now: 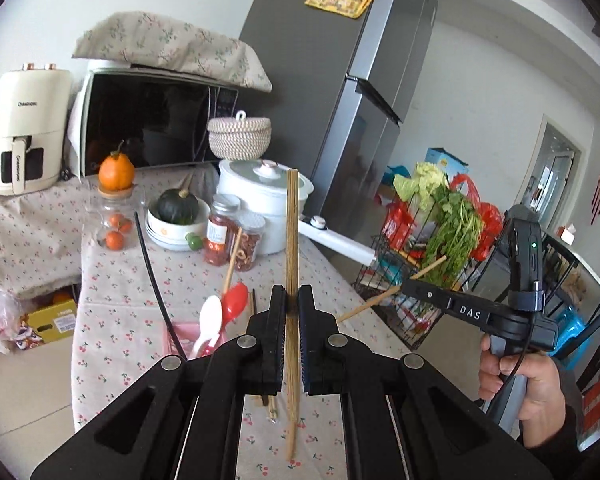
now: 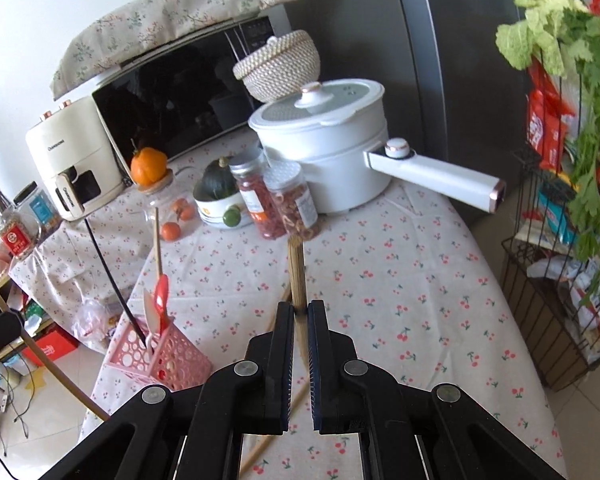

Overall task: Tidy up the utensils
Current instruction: 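Lift both wooden chopsticks and lower them into the pink holder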

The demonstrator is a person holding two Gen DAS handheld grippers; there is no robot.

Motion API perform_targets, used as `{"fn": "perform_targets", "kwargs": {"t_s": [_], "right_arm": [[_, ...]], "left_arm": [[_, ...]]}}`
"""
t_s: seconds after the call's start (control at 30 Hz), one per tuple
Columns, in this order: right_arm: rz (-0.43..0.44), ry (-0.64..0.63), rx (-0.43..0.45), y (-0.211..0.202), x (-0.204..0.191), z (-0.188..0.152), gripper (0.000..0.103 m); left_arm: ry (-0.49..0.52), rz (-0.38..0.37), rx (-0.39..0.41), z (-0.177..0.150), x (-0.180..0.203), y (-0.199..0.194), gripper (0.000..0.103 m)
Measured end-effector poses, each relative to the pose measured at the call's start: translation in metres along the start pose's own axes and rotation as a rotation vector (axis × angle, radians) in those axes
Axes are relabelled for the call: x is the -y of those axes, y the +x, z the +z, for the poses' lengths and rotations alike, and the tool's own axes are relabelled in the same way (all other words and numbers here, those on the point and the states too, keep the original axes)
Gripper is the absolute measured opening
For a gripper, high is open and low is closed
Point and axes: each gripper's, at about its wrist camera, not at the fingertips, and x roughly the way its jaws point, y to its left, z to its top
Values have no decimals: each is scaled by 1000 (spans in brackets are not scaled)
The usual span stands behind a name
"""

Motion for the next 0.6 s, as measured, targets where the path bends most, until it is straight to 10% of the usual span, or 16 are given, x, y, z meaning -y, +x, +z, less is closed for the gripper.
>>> {"fn": "perform_targets", "kwargs": {"t_s": [0.6], "right_arm": [[180, -95, 106, -5, -82, 17, 4]], "left_arm": [[15, 234, 194, 25, -41, -13, 6]]}}
